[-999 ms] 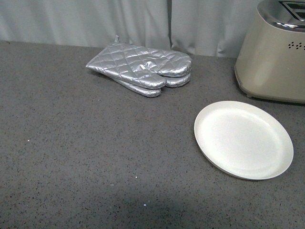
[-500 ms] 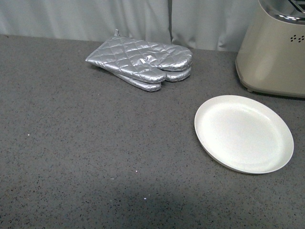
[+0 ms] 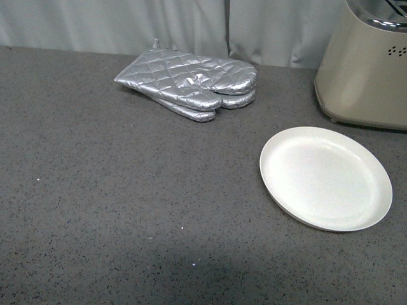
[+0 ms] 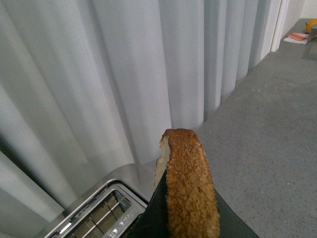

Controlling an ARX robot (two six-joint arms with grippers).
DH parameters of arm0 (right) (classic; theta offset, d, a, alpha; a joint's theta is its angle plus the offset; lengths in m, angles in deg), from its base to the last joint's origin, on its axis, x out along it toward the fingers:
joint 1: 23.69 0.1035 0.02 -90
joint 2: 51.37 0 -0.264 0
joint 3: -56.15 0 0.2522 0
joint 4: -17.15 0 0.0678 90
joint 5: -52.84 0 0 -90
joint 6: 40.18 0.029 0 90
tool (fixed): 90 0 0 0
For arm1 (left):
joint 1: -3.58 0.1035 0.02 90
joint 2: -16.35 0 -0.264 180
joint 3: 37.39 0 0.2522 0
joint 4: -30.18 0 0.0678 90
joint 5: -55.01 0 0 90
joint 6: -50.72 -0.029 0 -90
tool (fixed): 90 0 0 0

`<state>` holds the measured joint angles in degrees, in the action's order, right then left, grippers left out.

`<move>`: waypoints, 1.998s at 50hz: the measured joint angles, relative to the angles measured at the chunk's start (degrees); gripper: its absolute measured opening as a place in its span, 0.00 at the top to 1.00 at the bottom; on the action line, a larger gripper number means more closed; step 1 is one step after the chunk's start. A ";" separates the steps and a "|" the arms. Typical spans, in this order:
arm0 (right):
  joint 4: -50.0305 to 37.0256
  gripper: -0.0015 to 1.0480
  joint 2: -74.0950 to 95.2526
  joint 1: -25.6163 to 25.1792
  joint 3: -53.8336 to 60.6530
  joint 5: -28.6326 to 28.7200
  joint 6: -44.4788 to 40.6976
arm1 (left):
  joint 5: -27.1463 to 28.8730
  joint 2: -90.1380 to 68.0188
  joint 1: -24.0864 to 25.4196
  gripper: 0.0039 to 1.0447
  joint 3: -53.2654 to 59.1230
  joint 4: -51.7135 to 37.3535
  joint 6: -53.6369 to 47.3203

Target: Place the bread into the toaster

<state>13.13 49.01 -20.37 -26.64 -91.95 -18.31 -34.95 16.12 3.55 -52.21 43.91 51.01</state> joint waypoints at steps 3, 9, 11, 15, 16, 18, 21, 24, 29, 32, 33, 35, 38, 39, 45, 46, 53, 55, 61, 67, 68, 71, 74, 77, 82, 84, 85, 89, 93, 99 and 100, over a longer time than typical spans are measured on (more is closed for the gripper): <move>0.22 0.97 0.37 -0.02 0.57 -0.22 0.44 | 0.00 0.00 -0.02 0.06 0.00 0.00 0.00; 1.38 0.97 1.11 -0.11 1.57 -0.31 1.64 | 0.00 0.00 -0.02 0.06 0.00 0.00 0.00; 1.99 0.97 1.36 -0.15 1.68 -0.46 2.21 | 0.00 0.00 -0.02 0.06 0.00 0.00 0.00; 1.99 0.97 1.66 -0.17 1.81 -0.59 2.47 | 0.00 0.00 -0.02 0.06 0.00 0.00 0.00; 1.99 0.97 1.75 -0.17 1.81 -0.61 2.51 | 0.00 0.00 -0.02 0.06 0.00 0.00 0.00; 1.99 0.97 1.95 -0.17 1.81 -0.59 2.56 | 0.00 0.00 -0.02 0.06 0.00 0.00 0.00; 2.01 0.97 2.32 -0.24 1.81 -0.66 2.56 | 0.00 0.00 0.00 0.06 0.00 0.00 0.00; 2.01 0.97 2.69 -0.37 1.55 -0.74 2.51 | 0.00 0.00 -0.02 0.06 0.00 0.00 0.00; 0.92 0.97 2.93 -0.44 1.11 -2.16 1.75 | 0.00 0.00 -0.02 0.06 0.00 0.00 0.00; -0.09 0.97 3.04 -0.44 0.81 -3.15 1.03 | 0.00 0.00 -0.02 0.06 0.00 0.00 0.00; -0.31 0.97 3.04 -0.44 0.74 -3.45 0.79 | 0.00 0.00 -0.02 0.06 0.00 0.00 0.00; -1.44 0.97 3.04 -0.44 0.44 -4.28 -0.02 | 0.00 0.00 -0.02 0.06 0.00 0.00 0.00; -2.47 0.97 3.04 -0.44 0.20 -5.64 -0.96 | 0.00 0.00 -0.02 0.06 0.00 0.00 0.00; -2.49 0.97 3.08 -0.44 0.17 -5.79 -0.98 | 0.00 0.00 -0.02 0.06 0.00 0.00 0.00; -2.05 0.97 3.72 -0.37 0.13 -6.91 -1.07 | 0.00 0.00 -0.02 0.06 0.00 0.00 0.00; -1.92 0.97 3.93 -0.31 0.13 -7.21 -1.09 | 0.00 0.00 -0.02 0.06 0.00 0.00 0.00; -1.95 0.97 4.87 0.15 -0.28 -8.37 -0.96 | 0.00 0.00 -0.02 0.06 0.00 0.00 0.00; -1.92 0.97 5.11 0.28 -0.52 -8.48 -0.85 | 0.00 0.00 -0.02 0.06 0.00 0.00 0.00; -0.96 0.97 5.70 0.70 -1.44 -8.61 0.00 | 0.00 0.00 -0.02 0.06 0.00 0.00 0.00; -0.44 0.97 6.14 1.18 -2.64 -8.50 0.74 | 0.00 0.00 -0.02 0.06 0.00 0.00 0.00; -0.26 0.97 6.16 1.33 -2.95 -8.44 0.90 | 0.00 0.00 -0.02 0.06 0.00 0.00 0.00; 0.61 0.97 6.27 1.66 -3.65 -8.22 1.57 | 0.00 0.00 -0.02 0.06 0.00 0.00 0.00; 0.74 0.97 6.43 1.97 -4.11 -8.17 1.70 | 0.00 0.00 -0.02 0.06 0.00 0.00 0.00; 0.76 0.97 6.73 2.25 -4.70 -8.11 1.84 | 0.00 0.00 -0.02 0.06 0.00 0.00 0.00; 0.74 0.97 7.32 2.73 -5.60 -8.15 1.84 | 0.00 0.00 0.00 0.06 0.00 0.00 0.00; 0.74 0.97 7.65 2.86 -5.97 -8.20 1.86 | 0.00 0.00 -0.02 0.06 0.00 0.00 0.00; 0.79 0.97 7.69 2.86 -6.05 -8.22 1.88 | 0.00 0.00 -0.02 0.06 0.00 0.00 0.00; 1.03 0.97 8.00 3.02 -6.34 -8.55 1.84 | 0.00 0.00 -0.02 0.06 0.00 0.00 0.00; 1.49 0.97 8.35 3.15 -6.34 -8.79 1.92 | 0.00 0.00 -0.02 0.06 0.00 0.00 0.00; 1.79 0.97 8.83 3.17 -6.23 -9.31 2.34 | 0.00 0.00 -0.02 0.06 0.00 0.00 0.00; 1.79 0.97 8.83 3.17 -6.19 -9.35 2.38 | 0.00 0.00 -0.02 0.06 0.00 0.00 0.00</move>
<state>14.92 57.84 -17.20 -32.83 -101.30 -15.93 -34.95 16.12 3.52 -52.21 43.91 51.01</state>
